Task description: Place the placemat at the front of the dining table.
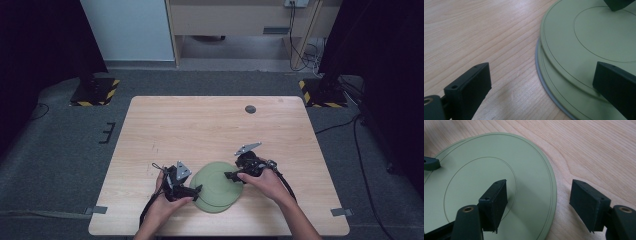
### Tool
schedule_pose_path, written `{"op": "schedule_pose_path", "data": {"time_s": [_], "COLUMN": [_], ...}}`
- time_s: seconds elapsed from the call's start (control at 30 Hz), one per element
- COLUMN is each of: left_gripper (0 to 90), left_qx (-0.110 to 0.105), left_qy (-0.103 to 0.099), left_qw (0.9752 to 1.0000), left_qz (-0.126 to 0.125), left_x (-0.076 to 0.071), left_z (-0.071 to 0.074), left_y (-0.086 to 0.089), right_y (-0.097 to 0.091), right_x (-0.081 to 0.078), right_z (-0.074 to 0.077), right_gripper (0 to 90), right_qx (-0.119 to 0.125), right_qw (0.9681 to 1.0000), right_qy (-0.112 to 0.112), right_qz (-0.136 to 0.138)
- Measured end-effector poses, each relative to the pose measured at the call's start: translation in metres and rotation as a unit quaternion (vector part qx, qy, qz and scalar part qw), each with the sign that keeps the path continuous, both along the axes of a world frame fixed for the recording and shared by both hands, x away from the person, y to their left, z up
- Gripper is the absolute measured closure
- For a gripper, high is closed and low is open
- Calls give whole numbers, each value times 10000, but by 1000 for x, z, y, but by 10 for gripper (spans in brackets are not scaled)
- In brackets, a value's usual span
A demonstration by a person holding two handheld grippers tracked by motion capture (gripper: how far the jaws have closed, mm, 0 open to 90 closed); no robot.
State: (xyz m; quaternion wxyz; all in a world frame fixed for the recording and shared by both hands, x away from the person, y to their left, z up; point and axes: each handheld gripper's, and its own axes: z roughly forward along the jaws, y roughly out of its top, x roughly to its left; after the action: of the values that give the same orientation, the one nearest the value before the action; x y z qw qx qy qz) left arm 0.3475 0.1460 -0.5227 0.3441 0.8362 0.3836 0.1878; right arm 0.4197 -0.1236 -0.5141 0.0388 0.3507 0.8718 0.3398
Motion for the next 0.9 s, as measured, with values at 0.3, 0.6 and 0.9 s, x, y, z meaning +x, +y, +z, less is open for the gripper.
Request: {"op": "schedule_pose_path", "data": {"time_s": [0.3, 0.6, 0.9], "left_gripper": [4, 5, 5], "left_qx": [4, 33, 44], "left_qy": [-22, -54, -69], "left_qw": [10000, 10000, 9999], "left_qz": [27, 49, 60], "left_x": [0, -1, -1], "left_z": [0, 0, 0], "left_y": [-1, -2, -2], "right_y": [2, 3, 4], "right_x": [0, 3, 2], "right_z": [-2, -6, -7], "right_gripper": [251, 212, 276], "right_qx": [79, 161, 351], "right_qw": [9999, 9996, 9987], "right_qy": [77, 205, 252], "right_qz": [83, 92, 270]}}
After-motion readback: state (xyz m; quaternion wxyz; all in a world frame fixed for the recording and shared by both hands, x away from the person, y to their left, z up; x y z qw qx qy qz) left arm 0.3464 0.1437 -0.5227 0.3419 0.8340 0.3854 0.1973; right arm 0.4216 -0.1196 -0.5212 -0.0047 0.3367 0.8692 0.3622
